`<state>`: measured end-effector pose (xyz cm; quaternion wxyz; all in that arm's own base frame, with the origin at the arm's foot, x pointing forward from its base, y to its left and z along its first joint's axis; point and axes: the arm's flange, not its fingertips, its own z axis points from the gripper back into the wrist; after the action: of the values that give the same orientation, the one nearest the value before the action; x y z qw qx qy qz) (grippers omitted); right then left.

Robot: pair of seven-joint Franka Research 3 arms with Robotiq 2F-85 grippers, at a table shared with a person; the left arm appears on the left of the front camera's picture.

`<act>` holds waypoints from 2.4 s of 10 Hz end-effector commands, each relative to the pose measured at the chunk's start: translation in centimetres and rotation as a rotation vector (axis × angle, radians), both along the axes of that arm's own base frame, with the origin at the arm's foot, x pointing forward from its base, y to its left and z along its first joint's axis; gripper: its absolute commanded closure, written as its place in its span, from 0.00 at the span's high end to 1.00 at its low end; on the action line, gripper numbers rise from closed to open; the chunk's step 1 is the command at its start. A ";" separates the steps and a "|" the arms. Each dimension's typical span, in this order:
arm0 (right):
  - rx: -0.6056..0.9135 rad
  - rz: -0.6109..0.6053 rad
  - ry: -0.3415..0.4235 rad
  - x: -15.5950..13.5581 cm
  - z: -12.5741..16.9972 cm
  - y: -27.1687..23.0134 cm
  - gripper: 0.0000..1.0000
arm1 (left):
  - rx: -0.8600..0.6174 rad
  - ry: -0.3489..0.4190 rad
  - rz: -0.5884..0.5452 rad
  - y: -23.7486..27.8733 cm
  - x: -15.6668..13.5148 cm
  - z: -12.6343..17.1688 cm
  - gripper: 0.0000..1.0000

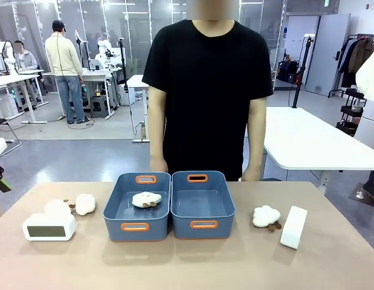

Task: Sort the digital clocks into the basket.
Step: Pick up the Digital clock from the table and place it into the empty Plastic storage basket.

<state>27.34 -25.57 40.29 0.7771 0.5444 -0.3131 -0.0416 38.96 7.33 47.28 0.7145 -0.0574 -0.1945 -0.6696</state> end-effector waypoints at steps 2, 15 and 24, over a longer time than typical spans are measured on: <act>0.004 0.002 -0.007 -0.2 0.1 -0.1 1.00 | 0.146 0.008 0.016 -2.8 3.4 -1.8 1.00; 0.004 0.002 -0.007 -0.2 0.1 -0.1 1.00 | 0.252 0.040 0.034 -6.4 9.5 -12.4 1.00; 0.004 0.002 -0.007 -0.2 0.1 -0.1 1.00 | 0.254 0.044 0.032 -6.5 9.8 -12.6 1.00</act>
<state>27.33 -25.58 40.29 0.7770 0.5444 -0.3131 -0.0417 48.73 0.81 34.67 0.7307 0.0217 -0.0932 -0.6759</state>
